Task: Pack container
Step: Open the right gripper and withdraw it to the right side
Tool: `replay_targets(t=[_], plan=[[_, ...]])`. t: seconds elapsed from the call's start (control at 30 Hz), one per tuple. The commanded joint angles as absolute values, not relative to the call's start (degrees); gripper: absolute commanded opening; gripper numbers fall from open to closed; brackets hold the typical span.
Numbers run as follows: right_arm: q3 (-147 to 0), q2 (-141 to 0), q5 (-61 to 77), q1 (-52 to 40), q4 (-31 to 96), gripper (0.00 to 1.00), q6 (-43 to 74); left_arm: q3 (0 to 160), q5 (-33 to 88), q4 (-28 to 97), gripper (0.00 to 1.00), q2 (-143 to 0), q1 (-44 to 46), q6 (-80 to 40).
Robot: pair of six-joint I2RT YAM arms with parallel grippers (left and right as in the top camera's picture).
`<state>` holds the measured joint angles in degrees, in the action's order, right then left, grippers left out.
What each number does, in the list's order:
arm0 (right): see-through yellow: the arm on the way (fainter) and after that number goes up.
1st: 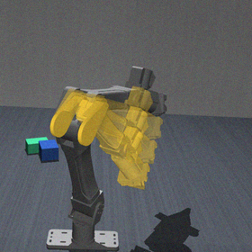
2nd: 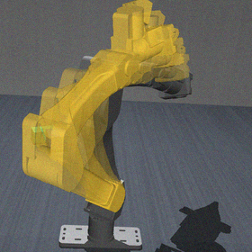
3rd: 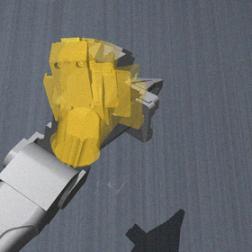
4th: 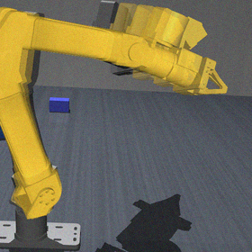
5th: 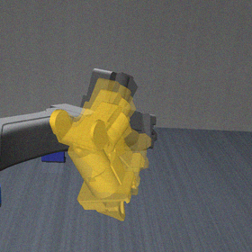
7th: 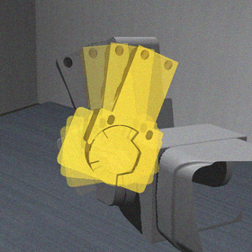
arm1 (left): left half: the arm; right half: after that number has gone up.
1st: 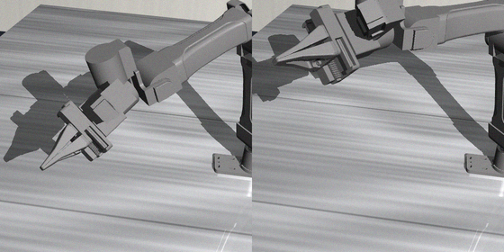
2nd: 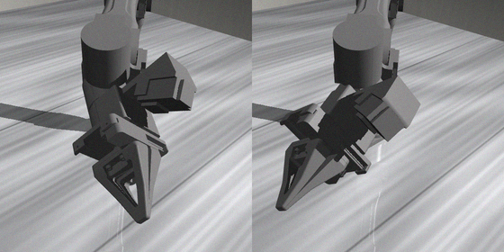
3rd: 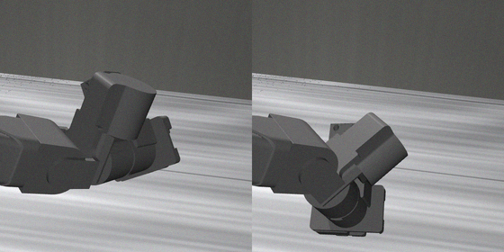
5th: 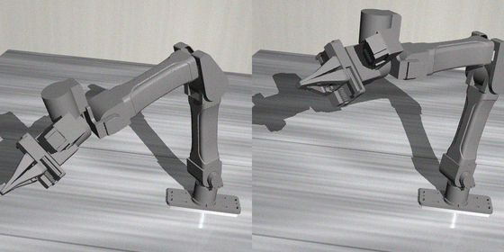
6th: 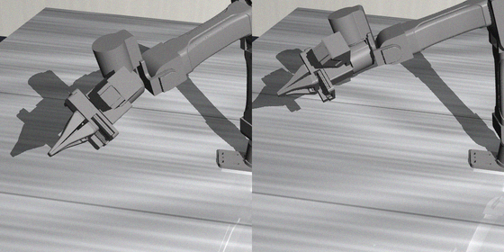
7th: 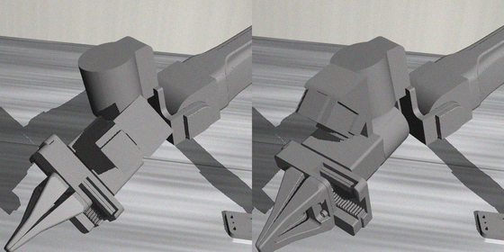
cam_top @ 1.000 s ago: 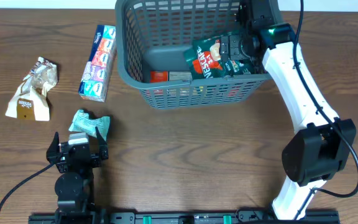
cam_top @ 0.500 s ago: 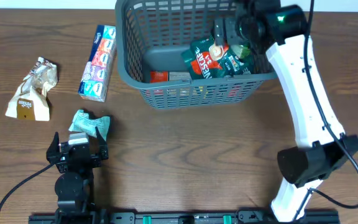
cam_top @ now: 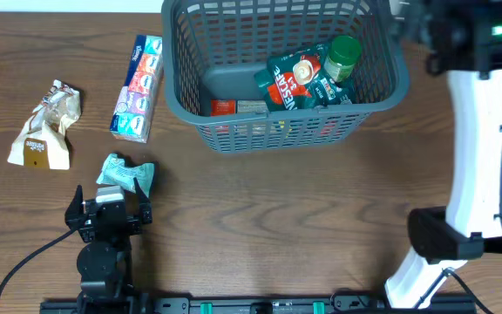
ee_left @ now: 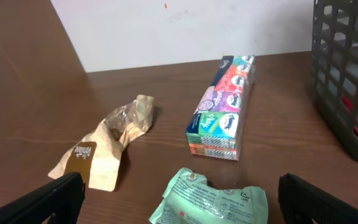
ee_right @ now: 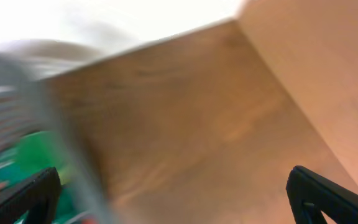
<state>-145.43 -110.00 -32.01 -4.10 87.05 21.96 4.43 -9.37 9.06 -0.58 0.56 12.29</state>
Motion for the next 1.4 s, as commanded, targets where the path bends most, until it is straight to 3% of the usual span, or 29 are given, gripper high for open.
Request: replay_targets(t=[0.0, 0.3, 1.37], plan=[[-145.82, -109.49, -34.96, 1.69, 89.19, 0.99, 29.76, 3.01, -9.43, 9.74, 0.98, -0.23, 0.73, 12.86], [-145.64, -109.51, -25.34, 10.92, 90.65, 0.99, 29.58, 3.01, -9.43, 9.74, 0.99, -0.23, 0.73, 12.86], [-145.64, -109.51, -25.21, 11.07, 90.67, 0.99, 29.56, 3.01, -9.43, 9.72, 0.98, -0.23, 0.73, 12.84]])
